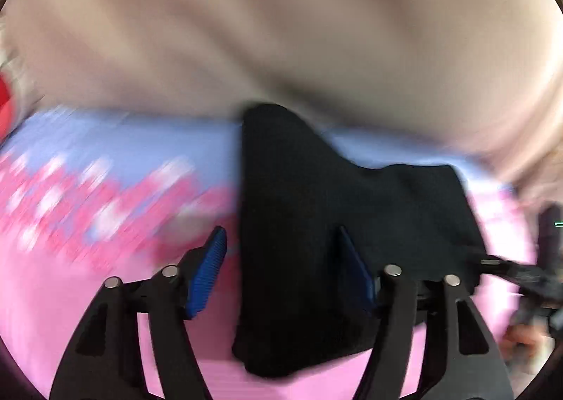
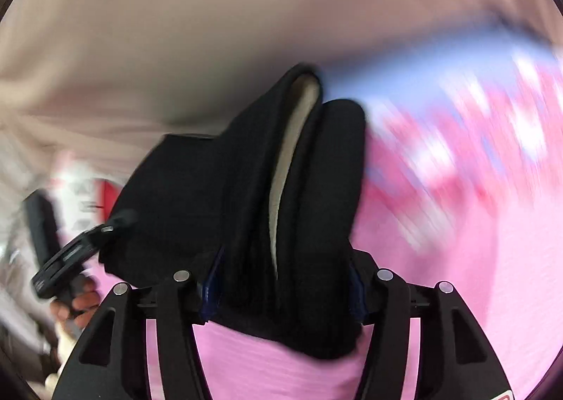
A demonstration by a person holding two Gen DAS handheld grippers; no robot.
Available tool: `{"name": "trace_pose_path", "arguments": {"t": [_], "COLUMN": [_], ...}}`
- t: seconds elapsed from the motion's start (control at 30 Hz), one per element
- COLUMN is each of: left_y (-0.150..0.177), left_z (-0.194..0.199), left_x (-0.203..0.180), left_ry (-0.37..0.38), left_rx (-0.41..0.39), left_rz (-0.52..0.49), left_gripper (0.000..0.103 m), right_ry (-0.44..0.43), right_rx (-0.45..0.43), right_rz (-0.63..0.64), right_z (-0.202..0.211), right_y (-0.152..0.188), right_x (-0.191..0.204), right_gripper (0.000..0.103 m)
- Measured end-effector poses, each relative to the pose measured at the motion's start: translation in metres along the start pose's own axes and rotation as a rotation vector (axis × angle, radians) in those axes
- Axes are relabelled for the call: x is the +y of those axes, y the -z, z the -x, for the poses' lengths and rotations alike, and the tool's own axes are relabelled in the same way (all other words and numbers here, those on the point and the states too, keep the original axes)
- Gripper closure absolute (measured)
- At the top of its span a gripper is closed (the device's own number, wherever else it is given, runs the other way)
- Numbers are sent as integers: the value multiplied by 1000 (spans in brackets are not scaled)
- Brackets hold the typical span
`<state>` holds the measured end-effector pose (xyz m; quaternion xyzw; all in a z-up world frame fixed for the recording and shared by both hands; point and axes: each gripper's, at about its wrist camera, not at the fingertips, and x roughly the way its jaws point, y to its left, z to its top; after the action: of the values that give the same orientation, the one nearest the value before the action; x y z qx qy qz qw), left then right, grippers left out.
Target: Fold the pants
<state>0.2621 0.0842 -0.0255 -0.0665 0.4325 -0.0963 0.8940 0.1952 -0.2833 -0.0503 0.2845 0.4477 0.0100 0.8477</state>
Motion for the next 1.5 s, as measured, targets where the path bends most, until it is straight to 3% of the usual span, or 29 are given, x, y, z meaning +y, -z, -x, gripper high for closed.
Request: {"name": "trace_pose_path", "arguments": {"t": [0.03,0.07,0.1,0.17,0.2,0.23,0.3,0.37,0.43,0.47,0.5,0.53,0.57,0.6,0.63,0.67,0.77,0.8,0.83,0.87,0.97,1.0,1.07,1.13,1.17,1.3,1.33,1.4,1.5], "left_y": [6,9,6,-15,-26,-39,-56,-73,-81,-80,-74,-70,-68,-68,-69,-69,-60,-51,-41,-30,-4,6,13,13,14,34,35,37,45], "left_z": [-4,-1,8,34,42,50,54,28,-15,-42,-60,-77,-76,-71,-62,-49,-9,5,13,14,-4,-5,0,6,7,44,54,65,77], "left_x": [10,19,30,34,28,17,-2,-31,-40,-39,-38,-34,-33,-35,-38,-38,-31,-29,-27,-25,-18,-10,0,-4,-12,-34,-40,-52,-68], "left_ry": [22,72,110,124,145,172,188,183,130,99,64,25,8,-3,-13,1,92,104,103,85,-7,-15,11,-18,-45,-111,-133,-173,-240], "left_rx": [26,37,41,-20,-51,-86,-127,-112,-23,41,87,118,80,61,50,41,-18,-39,-43,-32,44,57,46,32,18,-20,-40,-71,-93], "left_rz": [23,57,117,164,153,130,114,95,74,63,51,43,20,0,-17,-7,32,25,5,-19,-101,-95,-33,-45,-61,-111,-125,-143,-188], "left_gripper": [40,40,42,42,40,30,13,10,10,10,11,11,11,11,11,11,11,10,9,8,9,8,8,8,8,9,9,9,9], "right_ry": [-69,-84,-34,36,31,2,-63,-53,17,83,140,70,-8,25,91,87,-51,-20,30,57,-47,-19,17,55,127,118,139,168,178], "right_rx": [-21,-54,-95,-215,-227,-231,-219,-163,-98,-75,-39,-53,-55,-72,-107,-120,-83,-60,-34,-33,-36,-63,-100,-65,-28,-49,-82,-114,-83], "right_rz": [-56,-97,-55,113,156,197,257,297,275,254,205,115,-13,-46,-27,-3,70,124,175,199,51,60,199,293,310,203,227,282,277], "right_z": [3,18,33,63,66,68,54,11,-35,-52,-73,-73,-63,-54,-40,-31,-4,0,-1,-2,20,36,53,49,37,51,60,65,41], "right_y": [7,11,10,3,-3,-10,-28,-46,-61,-68,-76,-82,-88,-90,-89,-85,-58,-43,-29,-21,-16,-13,1,13,20,28,30,34,38], "right_x": [-14,-20,-12,25,40,58,92,112,96,82,55,31,11,7,10,13,23,26,23,12,-23,-16,15,31,25,18,26,41,42], "right_gripper": [47,45,46,69,73,75,76,76,79,103,103,103,103,103,90,90,90,90,103,103,102,94,90,92,103,99,90,90,92]}}
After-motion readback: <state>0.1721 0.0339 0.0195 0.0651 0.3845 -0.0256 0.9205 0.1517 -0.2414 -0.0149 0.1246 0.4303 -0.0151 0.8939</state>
